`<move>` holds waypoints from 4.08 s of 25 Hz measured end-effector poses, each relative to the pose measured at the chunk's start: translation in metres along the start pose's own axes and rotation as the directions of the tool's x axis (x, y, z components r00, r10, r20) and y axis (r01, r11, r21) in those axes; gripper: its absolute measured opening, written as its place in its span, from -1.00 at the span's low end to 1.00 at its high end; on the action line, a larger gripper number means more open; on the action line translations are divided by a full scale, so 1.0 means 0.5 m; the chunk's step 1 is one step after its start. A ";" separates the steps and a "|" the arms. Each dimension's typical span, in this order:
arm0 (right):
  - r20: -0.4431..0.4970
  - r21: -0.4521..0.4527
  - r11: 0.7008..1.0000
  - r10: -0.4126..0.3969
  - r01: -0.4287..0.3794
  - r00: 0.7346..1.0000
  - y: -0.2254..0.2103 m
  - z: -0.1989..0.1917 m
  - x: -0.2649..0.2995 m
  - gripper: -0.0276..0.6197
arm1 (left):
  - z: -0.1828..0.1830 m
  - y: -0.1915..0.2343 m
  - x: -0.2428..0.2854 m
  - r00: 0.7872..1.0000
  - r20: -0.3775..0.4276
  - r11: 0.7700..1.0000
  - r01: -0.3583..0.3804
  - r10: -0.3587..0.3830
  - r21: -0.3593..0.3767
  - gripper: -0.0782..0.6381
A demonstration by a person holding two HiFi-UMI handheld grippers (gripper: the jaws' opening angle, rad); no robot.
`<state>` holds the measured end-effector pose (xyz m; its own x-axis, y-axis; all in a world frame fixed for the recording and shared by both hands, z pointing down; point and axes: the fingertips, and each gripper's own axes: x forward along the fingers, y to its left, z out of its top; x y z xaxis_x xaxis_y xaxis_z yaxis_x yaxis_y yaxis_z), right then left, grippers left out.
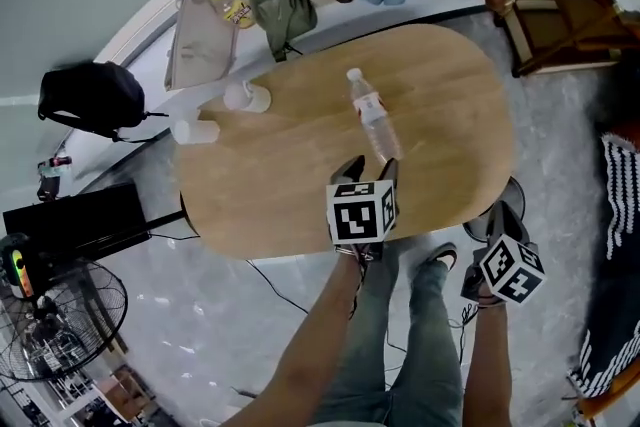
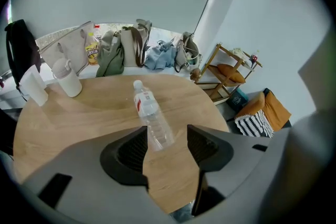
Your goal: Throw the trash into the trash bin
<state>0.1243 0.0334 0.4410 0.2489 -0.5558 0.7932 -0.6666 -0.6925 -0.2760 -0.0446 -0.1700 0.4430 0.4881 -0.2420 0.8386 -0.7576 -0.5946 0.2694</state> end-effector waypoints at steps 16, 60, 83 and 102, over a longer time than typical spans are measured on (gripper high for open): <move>-0.009 0.059 0.995 -0.076 0.076 0.997 0.121 0.047 0.082 -0.90 | 0.233 0.144 0.126 0.998 0.019 0.998 -0.054 0.055 -0.039 -0.10; -0.049 0.082 0.992 -0.097 0.101 0.994 0.099 -0.019 0.101 -0.90 | 0.228 0.200 0.243 0.993 -0.045 0.980 -0.117 0.112 -0.161 -0.35; 0.165 0.155 0.979 -0.154 0.129 0.974 -0.194 0.096 -0.194 -0.90 | 0.176 -0.245 0.007 0.995 0.086 0.997 0.052 -0.047 -0.055 -0.36; 0.124 0.304 0.920 -0.294 0.246 0.948 -0.531 -0.070 -0.298 -0.90 | -0.061 -0.640 0.103 0.987 -0.021 0.943 0.161 -0.162 0.290 -0.36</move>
<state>0.2394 0.3161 0.4149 0.5186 -0.3801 0.7659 -0.3389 -0.9138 -0.2240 0.2098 0.0313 0.4146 0.5955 -0.1261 0.7934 -0.5100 -0.8224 0.2520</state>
